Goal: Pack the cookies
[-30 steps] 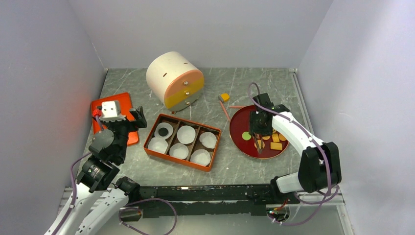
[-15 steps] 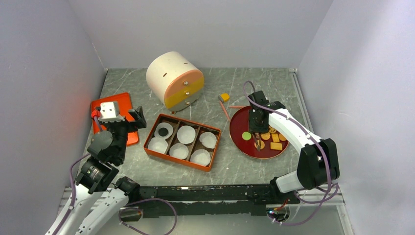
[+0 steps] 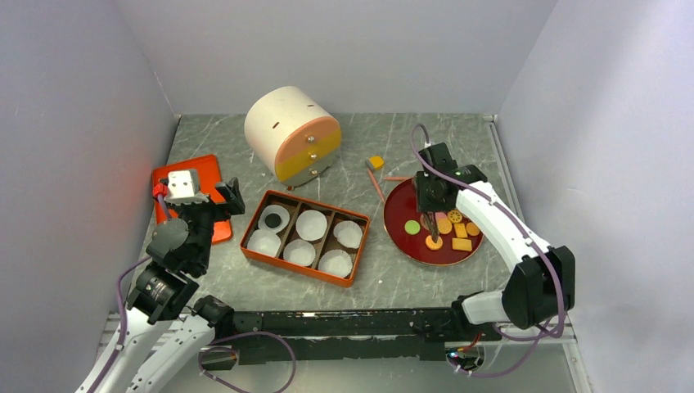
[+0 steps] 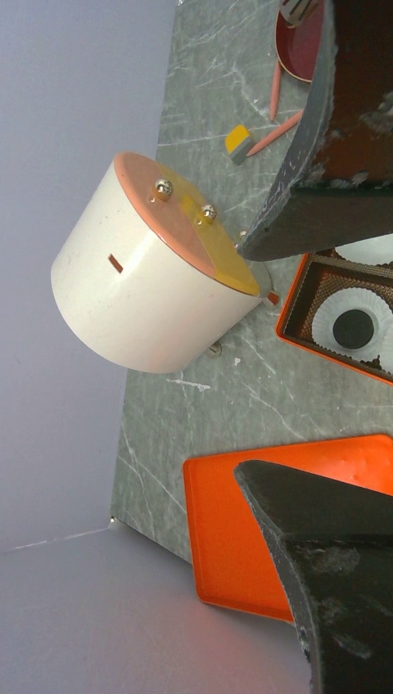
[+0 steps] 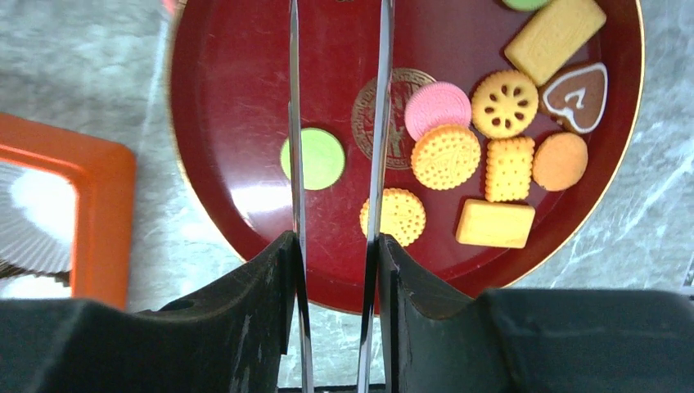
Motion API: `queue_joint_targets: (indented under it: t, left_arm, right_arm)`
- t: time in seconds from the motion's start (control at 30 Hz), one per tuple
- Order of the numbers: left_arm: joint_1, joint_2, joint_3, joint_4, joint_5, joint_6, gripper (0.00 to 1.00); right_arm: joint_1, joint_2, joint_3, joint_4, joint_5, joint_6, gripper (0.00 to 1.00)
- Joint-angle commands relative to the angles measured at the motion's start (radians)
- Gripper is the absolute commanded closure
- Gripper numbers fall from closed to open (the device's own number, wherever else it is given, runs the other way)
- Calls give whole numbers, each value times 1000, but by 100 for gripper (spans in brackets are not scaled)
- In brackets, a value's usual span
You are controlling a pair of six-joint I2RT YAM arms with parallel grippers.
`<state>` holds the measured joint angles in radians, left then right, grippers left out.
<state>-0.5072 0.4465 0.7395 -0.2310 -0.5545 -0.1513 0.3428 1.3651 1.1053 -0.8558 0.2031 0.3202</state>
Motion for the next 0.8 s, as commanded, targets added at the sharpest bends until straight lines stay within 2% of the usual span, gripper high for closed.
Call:
queue_joint_targets:
  t: [0.0,0.43,0.77]
  left_arm:
    - [4,0,-3,16,-3,-8,4]
    - [6,14,-3,16,-10,-5,4]
    - [6,16,-3,16,-7,-5,4]
  right_arm:
    - [42,-62,86,21,-19,-39,66]
    - [249,-25,207,107,-123,-62,66]
    - [431,81,269,157,-190,-55,66]
